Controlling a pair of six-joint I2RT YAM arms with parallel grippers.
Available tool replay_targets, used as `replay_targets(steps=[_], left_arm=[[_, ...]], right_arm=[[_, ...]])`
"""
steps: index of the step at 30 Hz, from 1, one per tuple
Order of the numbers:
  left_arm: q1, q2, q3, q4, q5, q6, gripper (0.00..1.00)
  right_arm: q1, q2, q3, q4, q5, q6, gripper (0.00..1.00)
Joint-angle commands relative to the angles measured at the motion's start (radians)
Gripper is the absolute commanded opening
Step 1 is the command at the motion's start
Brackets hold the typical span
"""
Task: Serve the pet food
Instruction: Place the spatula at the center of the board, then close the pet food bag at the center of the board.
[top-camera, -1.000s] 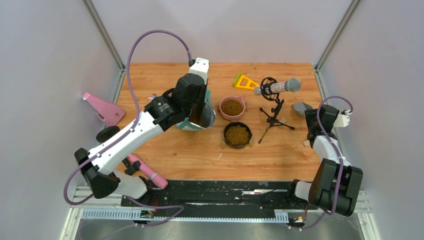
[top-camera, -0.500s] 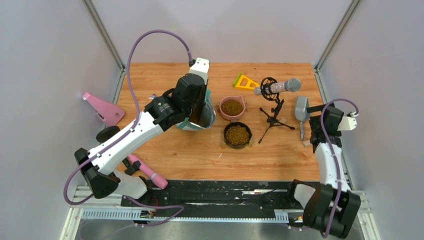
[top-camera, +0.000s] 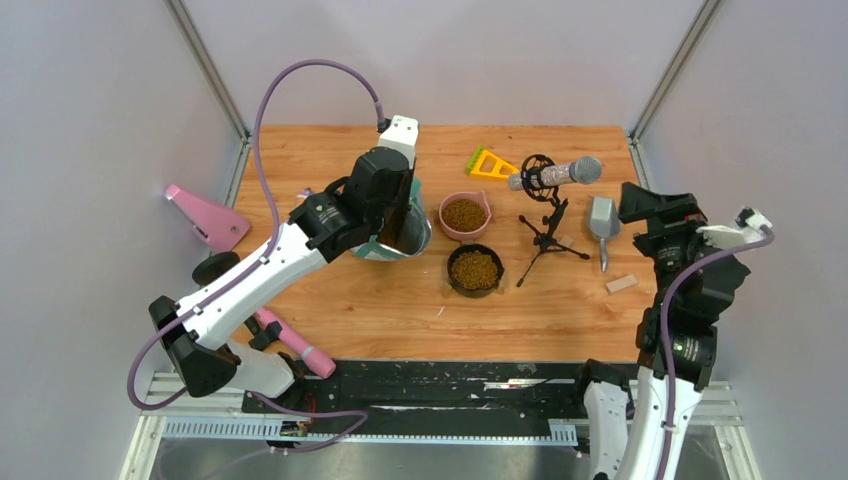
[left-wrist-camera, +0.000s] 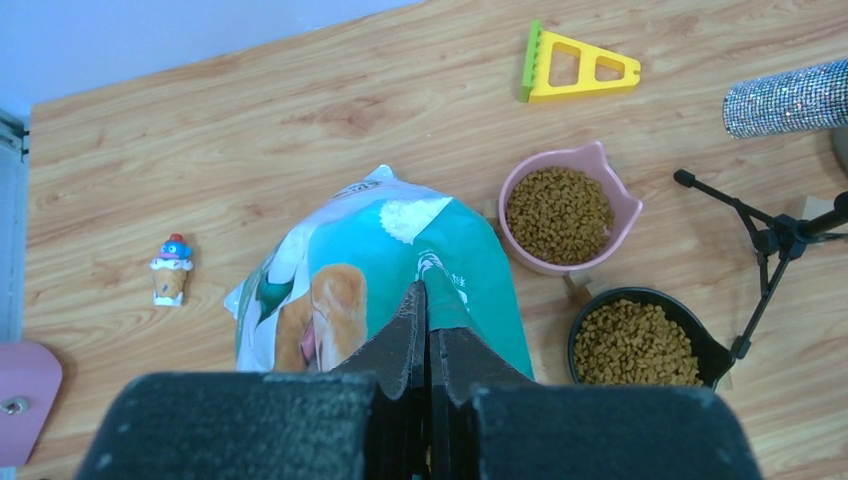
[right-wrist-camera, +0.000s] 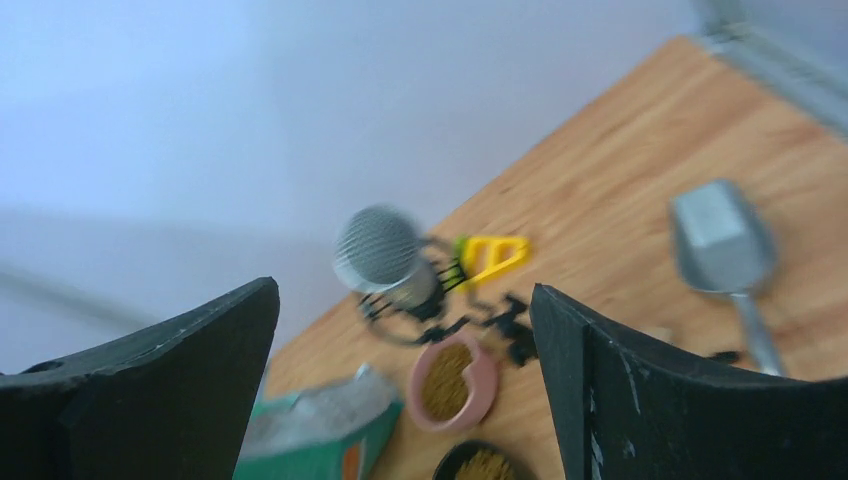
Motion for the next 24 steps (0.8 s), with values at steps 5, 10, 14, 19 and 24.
replay_targets(steps=[5, 10, 14, 19, 24], left_arm=[[0.003, -0.045, 0.041, 0.166, -0.047, 0.025, 0.0], [0.003, -0.03, 0.058, 0.165, -0.045, 0.031, 0.0], [0.004, -0.031, 0.06, 0.163, -0.036, 0.027, 0.0], [0.006, -0.037, 0.058, 0.161, -0.032, 0.018, 0.0], [0.008, -0.035, 0.062, 0.156, -0.032, 0.013, 0.0]], right_arm=[[0.236, 0.218, 0.114, 0.055, -0.721, -0.151, 1.0], [0.828, 0.441, 0.259, 0.019, -0.312, -0.384, 1.0], [0.941, 0.603, 0.343, 0.092, -0.249, -0.457, 0.99], [0.99, 0.703, 0.354, 0.24, -0.196, -0.454, 0.94], [1.053, 0.772, 0.367, 0.283, -0.152, -0.462, 0.88]])
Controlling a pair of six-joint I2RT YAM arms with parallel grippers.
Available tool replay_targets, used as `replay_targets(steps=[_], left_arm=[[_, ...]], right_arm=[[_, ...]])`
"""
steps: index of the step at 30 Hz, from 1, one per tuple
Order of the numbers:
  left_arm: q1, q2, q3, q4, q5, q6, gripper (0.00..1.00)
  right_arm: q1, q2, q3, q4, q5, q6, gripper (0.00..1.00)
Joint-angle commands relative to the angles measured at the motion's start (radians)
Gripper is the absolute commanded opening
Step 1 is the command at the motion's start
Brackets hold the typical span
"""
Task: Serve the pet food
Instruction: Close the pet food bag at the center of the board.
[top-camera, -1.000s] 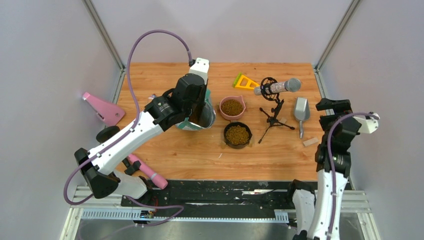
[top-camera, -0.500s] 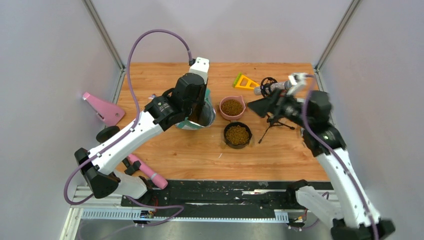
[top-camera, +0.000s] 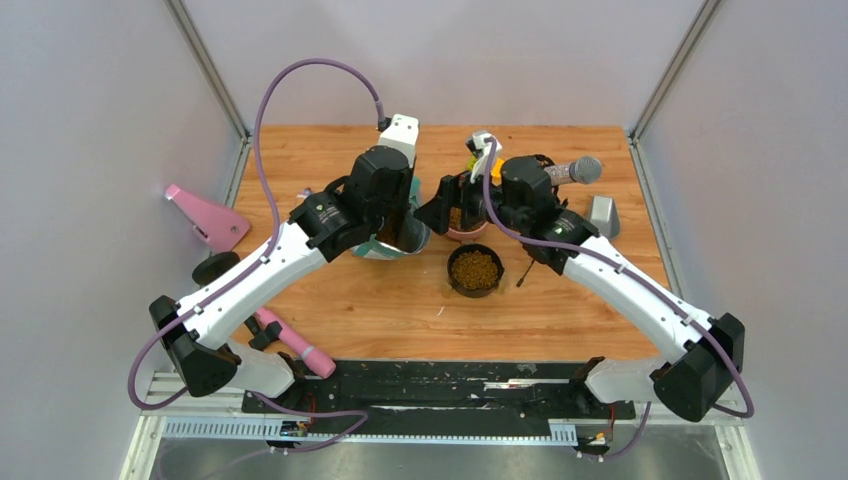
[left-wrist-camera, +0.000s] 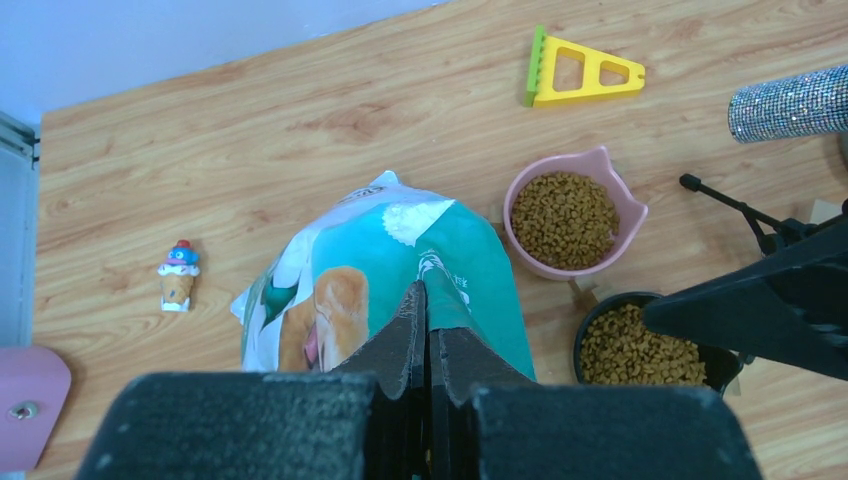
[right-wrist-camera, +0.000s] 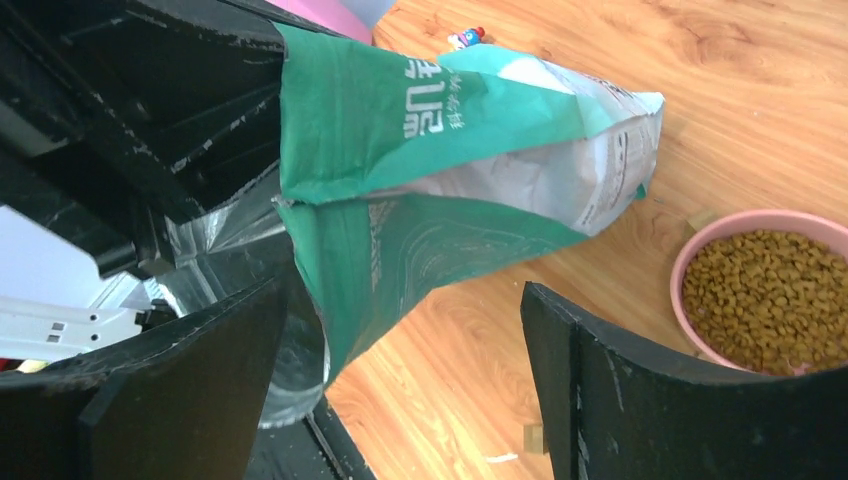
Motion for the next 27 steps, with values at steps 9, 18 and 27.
replay_targets(steps=[9, 18, 27], left_arm=[[0.006, -0.032, 0.082, 0.1, -0.033, -0.028, 0.0], [0.006, -0.141, 0.021, -0.073, -0.025, -0.097, 0.39], [0.006, -0.182, -0.035, -0.153, -0.067, -0.125, 0.56]], right_arm=[[0.123, 0.124, 0.063, 0.15, 0.306, 0.011, 0.42], [0.146, 0.087, 0.06, 0.212, 0.458, 0.067, 0.0], [0.146, 0.058, 0.1, 0.213, 0.399, 0.053, 0.0]])
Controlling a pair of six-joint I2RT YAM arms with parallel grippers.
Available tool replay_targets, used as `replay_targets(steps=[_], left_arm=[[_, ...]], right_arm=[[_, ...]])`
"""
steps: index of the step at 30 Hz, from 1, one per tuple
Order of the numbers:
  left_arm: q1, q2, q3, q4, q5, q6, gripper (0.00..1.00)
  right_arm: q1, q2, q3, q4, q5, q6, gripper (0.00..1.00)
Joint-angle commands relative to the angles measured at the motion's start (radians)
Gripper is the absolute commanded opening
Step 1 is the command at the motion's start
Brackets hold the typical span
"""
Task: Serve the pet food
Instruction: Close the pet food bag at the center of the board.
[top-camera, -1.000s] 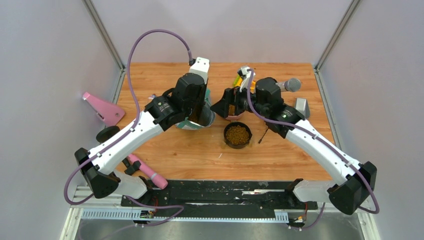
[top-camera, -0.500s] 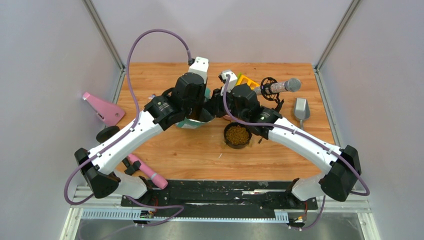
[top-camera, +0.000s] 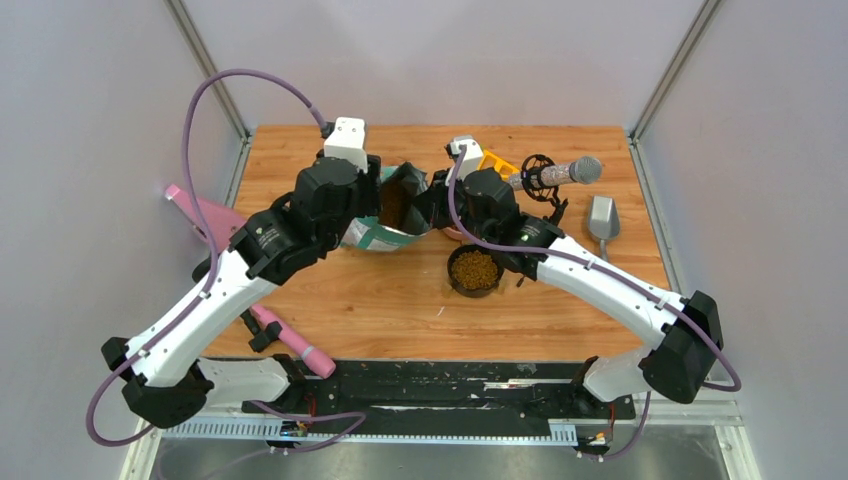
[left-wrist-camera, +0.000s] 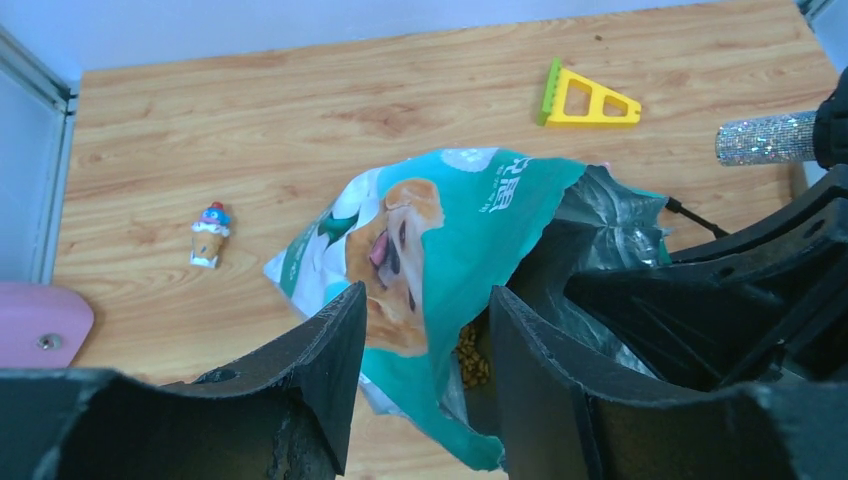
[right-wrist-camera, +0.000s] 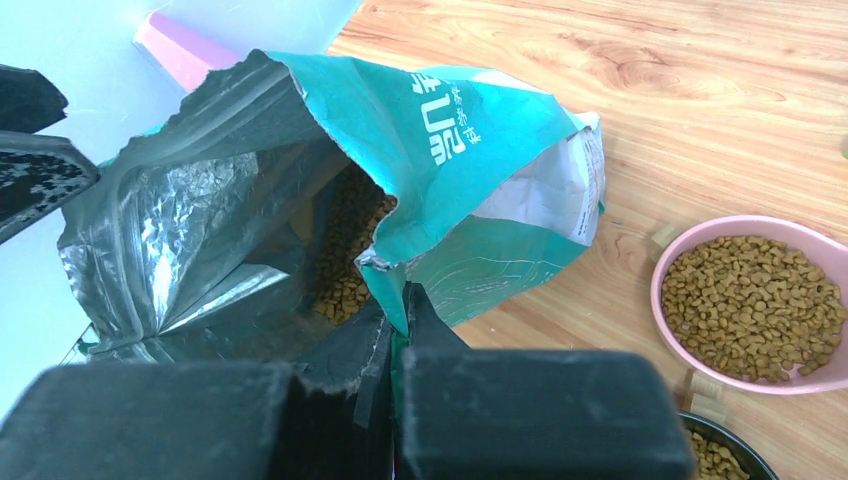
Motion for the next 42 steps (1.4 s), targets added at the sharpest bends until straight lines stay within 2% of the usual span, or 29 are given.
replay_targets(steps=[1, 12, 13, 15, 16, 18, 20, 23, 24, 26, 28, 32, 39, 42], left_arm=[[0.0, 0.036, -0.004, -0.033, -0.044, -0.024, 0.56], [0.0, 0.115, 0.043, -0.037, -0.036, -0.015, 0.55], [0.0, 0.119, 0.043, -0.042, -0.051, -0.017, 0.51], [0.0, 0.125, 0.05, -0.06, -0.074, -0.028, 0.28], [0.0, 0.125, 0.061, -0.076, -0.079, -0.036, 0.07], [0.0, 0.114, 0.081, -0.102, -0.077, -0.05, 0.0], [-0.001, 0.082, 0.088, -0.102, -0.025, -0.048, 0.0], [-0.002, 0.023, 0.082, -0.073, 0.19, -0.02, 0.0], [-0.002, 0.003, 0.086, -0.063, 0.321, -0.009, 0.0], [-0.01, -0.015, 0.107, -0.048, 0.481, 0.008, 0.0], [-0.018, -0.031, 0.133, -0.04, 0.554, 0.019, 0.0], [-0.022, -0.064, 0.161, -0.034, 0.556, 0.026, 0.0], [-0.023, -0.098, 0.151, -0.024, 0.5, 0.031, 0.0], [-0.022, -0.112, 0.108, -0.001, 0.454, 0.033, 0.0]], right_arm=[[-0.01, -0.066, 0.08, 0.096, -0.011, -0.004, 0.0], [-0.01, -0.053, 0.143, 0.046, -0.04, -0.02, 0.0], [-0.01, -0.054, 0.149, 0.043, -0.047, -0.018, 0.0], [-0.01, -0.052, 0.161, 0.036, -0.061, -0.013, 0.0], [-0.009, -0.054, 0.172, 0.03, -0.066, -0.01, 0.0], [-0.007, -0.054, 0.195, 0.012, -0.084, -0.003, 0.0], [0.004, -0.066, 0.204, 0.014, -0.114, 0.003, 0.0], [0.051, -0.085, 0.217, 0.072, -0.16, -0.012, 0.0], [0.071, -0.085, 0.237, 0.077, -0.163, -0.022, 0.0], [0.101, -0.077, 0.281, 0.079, -0.163, -0.033, 0.0], [0.128, -0.069, 0.32, 0.078, -0.14, -0.027, 0.0], [0.148, -0.046, 0.376, 0.096, -0.044, 0.016, 0.0], [0.155, -0.017, 0.399, 0.127, 0.011, 0.056, 0.0], [0.154, -0.039, 0.317, 0.144, 0.021, 0.039, 0.14]])
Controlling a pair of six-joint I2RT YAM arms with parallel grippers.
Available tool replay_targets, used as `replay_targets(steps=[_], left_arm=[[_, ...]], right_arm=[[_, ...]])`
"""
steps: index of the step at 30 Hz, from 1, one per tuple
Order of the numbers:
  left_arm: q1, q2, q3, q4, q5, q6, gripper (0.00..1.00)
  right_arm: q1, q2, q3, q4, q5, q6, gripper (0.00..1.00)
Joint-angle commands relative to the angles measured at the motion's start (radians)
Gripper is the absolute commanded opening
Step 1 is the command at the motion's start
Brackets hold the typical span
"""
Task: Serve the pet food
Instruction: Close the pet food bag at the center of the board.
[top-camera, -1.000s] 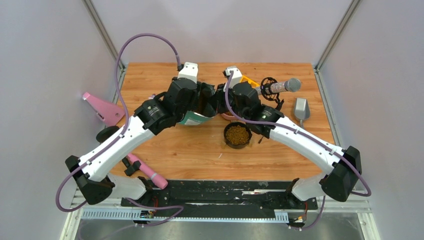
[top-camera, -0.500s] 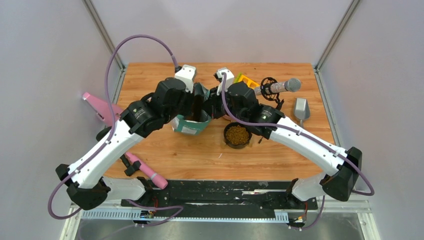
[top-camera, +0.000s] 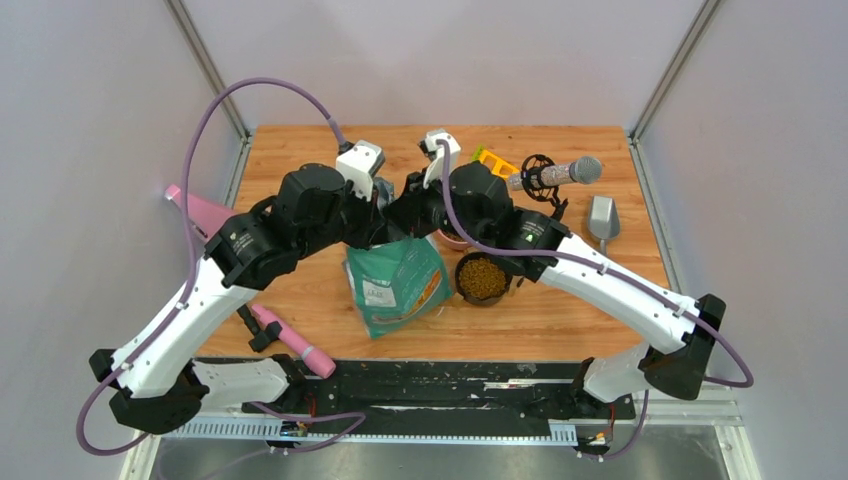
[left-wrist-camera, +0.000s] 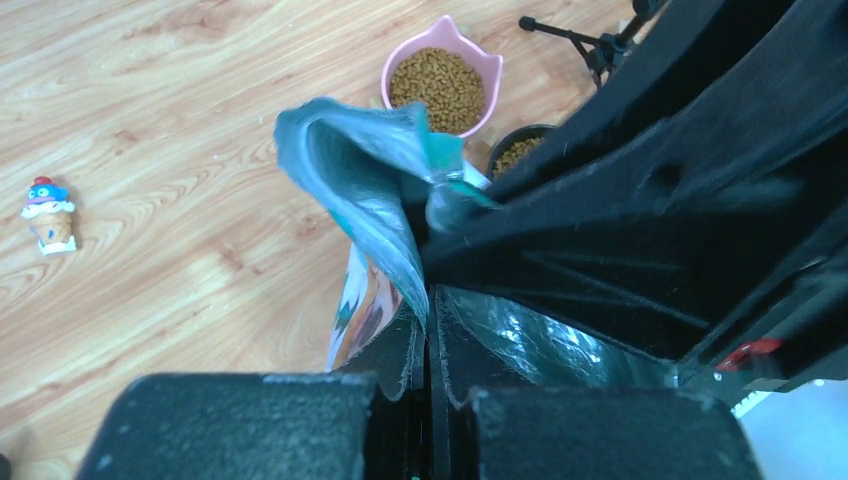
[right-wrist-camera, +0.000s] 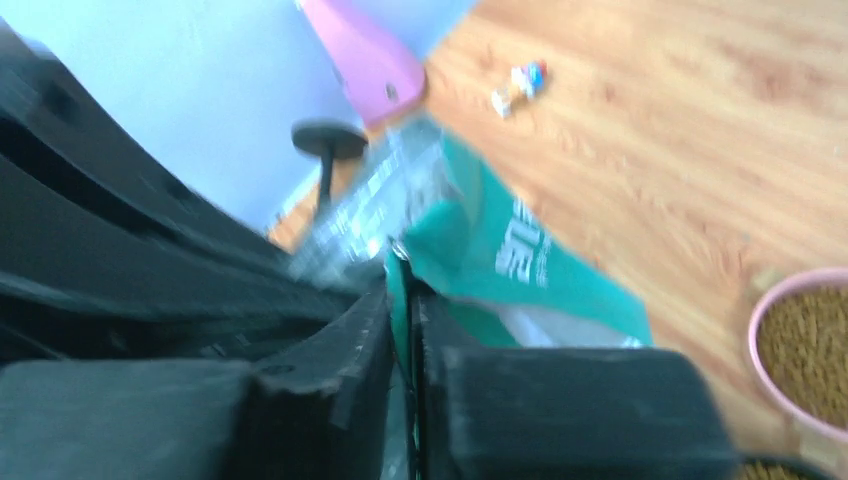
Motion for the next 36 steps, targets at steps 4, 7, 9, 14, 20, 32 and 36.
replay_targets(steps=[4, 7, 9, 14, 20, 32, 36], left_arm=[[-0.026, -0.079, -0.026, 0.282, -0.006, 0.01, 0.0], [-0.023, -0.09, -0.05, 0.306, -0.02, 0.03, 0.0], [-0.023, -0.097, -0.071, 0.326, -0.021, 0.061, 0.0], [-0.023, -0.103, -0.116, 0.358, -0.045, 0.112, 0.0], [-0.021, -0.118, -0.141, 0.365, -0.045, 0.152, 0.0], [-0.019, -0.123, -0.123, 0.342, 0.041, 0.114, 0.06], [-0.019, -0.122, -0.122, 0.341, 0.036, 0.098, 0.1]], right_arm=[[-0.003, -0.116, -0.067, 0.474, 0.037, -0.055, 0.45], [-0.006, -0.169, -0.119, 0.473, 0.001, -0.141, 0.69], [-0.017, -0.199, -0.137, 0.457, -0.055, -0.233, 0.83], [-0.114, -0.273, -0.127, 0.332, -0.22, -0.4, 1.0], [-0.447, -0.284, -0.115, 0.152, -0.781, -0.501, 1.0], [-0.551, -0.046, -0.015, -0.01, -1.348, -0.845, 0.92], [-0.526, 0.071, 0.07, -0.006, -1.389, -0.811, 0.9]])
